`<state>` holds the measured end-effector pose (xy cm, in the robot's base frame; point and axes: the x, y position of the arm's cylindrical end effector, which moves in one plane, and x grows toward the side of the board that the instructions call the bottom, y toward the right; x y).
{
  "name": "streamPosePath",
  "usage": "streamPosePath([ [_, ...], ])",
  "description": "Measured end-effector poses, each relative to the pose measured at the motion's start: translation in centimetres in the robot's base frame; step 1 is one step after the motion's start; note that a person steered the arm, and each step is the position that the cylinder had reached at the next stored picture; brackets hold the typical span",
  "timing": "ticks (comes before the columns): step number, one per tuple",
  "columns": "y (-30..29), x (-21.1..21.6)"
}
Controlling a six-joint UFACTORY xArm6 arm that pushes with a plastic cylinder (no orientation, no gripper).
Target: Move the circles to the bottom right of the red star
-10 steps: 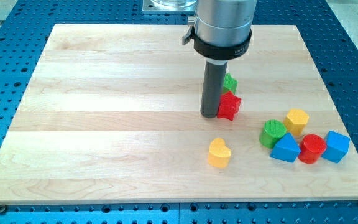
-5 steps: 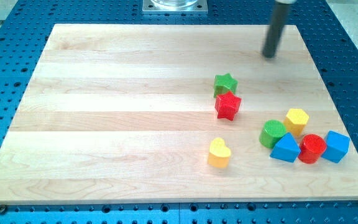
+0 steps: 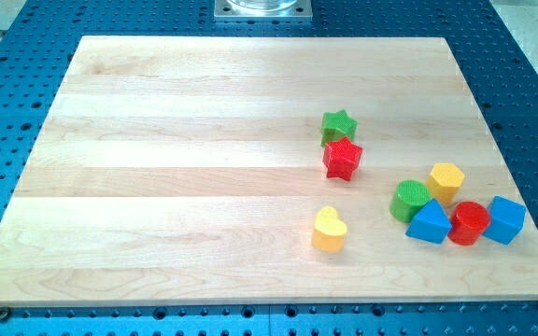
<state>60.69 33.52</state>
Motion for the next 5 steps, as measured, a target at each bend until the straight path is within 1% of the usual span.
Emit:
streamPosePath([
  [1,-3.7,0.4],
  [2,-7.2,-1.7],
  [5,-11.1,-6.3],
])
